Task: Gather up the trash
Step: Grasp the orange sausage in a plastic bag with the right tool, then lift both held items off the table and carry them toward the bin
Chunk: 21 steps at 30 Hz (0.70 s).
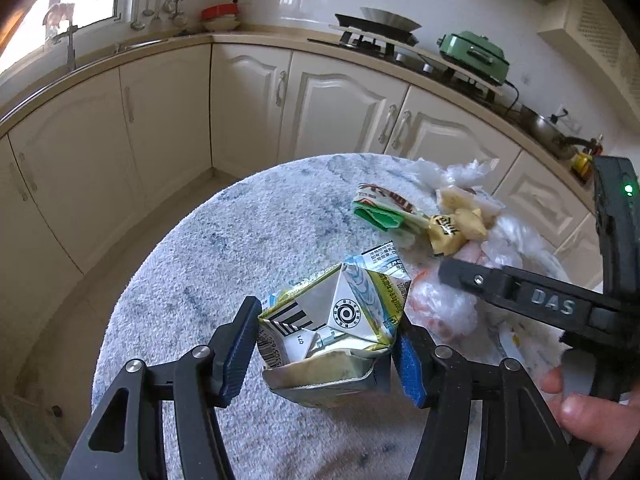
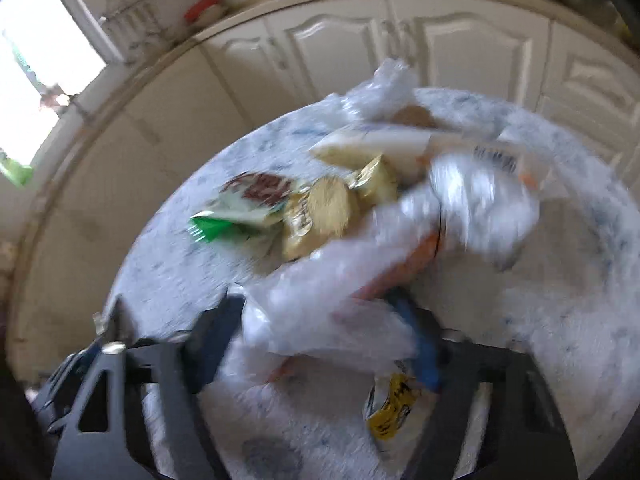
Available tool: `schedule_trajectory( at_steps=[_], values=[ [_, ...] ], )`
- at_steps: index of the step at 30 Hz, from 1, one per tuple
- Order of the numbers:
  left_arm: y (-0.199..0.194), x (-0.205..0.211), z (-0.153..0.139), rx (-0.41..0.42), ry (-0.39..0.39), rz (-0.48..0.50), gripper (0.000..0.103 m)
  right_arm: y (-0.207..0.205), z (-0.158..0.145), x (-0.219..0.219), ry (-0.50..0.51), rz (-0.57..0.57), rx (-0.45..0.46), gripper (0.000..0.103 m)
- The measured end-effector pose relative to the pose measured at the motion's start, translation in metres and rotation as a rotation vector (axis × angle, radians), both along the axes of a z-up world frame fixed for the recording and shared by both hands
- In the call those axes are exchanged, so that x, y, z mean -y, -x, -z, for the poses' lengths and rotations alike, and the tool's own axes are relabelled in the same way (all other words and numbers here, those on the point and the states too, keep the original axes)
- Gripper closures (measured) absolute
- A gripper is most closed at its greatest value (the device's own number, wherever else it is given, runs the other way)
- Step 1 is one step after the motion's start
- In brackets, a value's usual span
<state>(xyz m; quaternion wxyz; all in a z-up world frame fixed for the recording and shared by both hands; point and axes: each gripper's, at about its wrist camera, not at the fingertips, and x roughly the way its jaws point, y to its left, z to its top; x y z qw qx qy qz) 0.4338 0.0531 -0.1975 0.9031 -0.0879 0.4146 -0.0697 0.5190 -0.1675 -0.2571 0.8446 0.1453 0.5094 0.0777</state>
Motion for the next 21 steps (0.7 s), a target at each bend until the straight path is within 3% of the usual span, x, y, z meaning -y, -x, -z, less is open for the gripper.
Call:
schedule_trajectory(
  at_steps=[2, 6, 11, 12, 14, 16, 21],
  values=[
    [0.006, 0.001, -0.002, 0.004, 0.003, 0.005, 0.046, 0.007, -0.001, 0.005, -0.053, -0.022, -0.015, 0.047],
    [0.015, 0.003, -0.005, 0.009, 0.008, 0.002, 0.046, 0.012, -0.003, 0.013, -0.12, 0.029, -0.013, 0.045],
    [0.025, 0.005, -0.009, 0.004, 0.002, -0.003, 0.047, -0.003, 0.003, -0.002, -0.053, 0.077, -0.011, 0.038],
    [0.027, 0.005, -0.011, 0.004, 0.002, -0.004, 0.047, -0.005, 0.003, -0.007, -0.026, 0.08, -0.005, 0.041],
    [0.032, 0.005, -0.014, 0.006, 0.002, -0.004, 0.047, -0.002, 0.003, -0.007, -0.008, 0.084, 0.009, 0.057],
    [0.038, 0.005, -0.017, 0.014, -0.004, -0.002, 0.047, 0.007, 0.005, -0.001, -0.044, 0.075, 0.022, 0.064],
    [0.051, 0.009, -0.026, 0.03, -0.004, 0.001, 0.047, 0.036, 0.003, 0.014, -0.13, 0.035, 0.039, 0.072]
  ],
)
